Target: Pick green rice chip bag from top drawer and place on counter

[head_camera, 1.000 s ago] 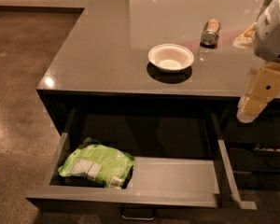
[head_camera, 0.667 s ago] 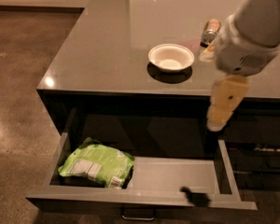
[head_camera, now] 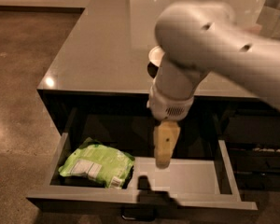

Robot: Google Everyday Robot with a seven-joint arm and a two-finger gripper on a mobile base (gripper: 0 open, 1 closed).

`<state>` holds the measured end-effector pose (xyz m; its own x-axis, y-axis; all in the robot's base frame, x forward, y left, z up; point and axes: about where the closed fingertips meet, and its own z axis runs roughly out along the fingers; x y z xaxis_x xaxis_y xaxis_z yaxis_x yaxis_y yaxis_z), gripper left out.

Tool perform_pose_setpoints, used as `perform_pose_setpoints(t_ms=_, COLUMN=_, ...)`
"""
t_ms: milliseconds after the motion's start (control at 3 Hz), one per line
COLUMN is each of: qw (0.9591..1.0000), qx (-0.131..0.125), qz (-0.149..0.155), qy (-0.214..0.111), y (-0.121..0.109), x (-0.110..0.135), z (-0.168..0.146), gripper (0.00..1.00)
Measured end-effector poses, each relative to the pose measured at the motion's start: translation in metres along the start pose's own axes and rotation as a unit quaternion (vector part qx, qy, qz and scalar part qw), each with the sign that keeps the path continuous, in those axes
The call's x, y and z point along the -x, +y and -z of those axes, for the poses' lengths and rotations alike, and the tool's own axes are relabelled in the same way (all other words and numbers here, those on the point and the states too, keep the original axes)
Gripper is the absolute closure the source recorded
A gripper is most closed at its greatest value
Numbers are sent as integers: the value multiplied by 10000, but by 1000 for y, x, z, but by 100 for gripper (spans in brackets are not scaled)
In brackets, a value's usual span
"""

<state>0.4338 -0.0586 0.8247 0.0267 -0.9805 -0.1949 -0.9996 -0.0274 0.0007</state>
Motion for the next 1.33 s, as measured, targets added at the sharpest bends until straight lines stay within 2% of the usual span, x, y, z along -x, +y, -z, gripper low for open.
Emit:
perform_pose_setpoints(t_ms=333, qw=9999, qx=91, qz=-6, qy=60, y=7, x=-4, z=-9, gripper=0)
perform_pose_setpoints(t_ms=667, qw=9997, qx=224, qz=74, qy=-67, y=0, x=3, z=-23, gripper=0)
perform_pose_setpoints(t_ms=1000, qw=9985, qx=401, qz=39, qy=-374, y=-21, x=34, z=-60, gripper=0)
perform_pose_setpoints(t_ms=1333, qw=9969, qx=345, qz=-101, qy=-707, y=-40, x=61, z=-92, gripper=0)
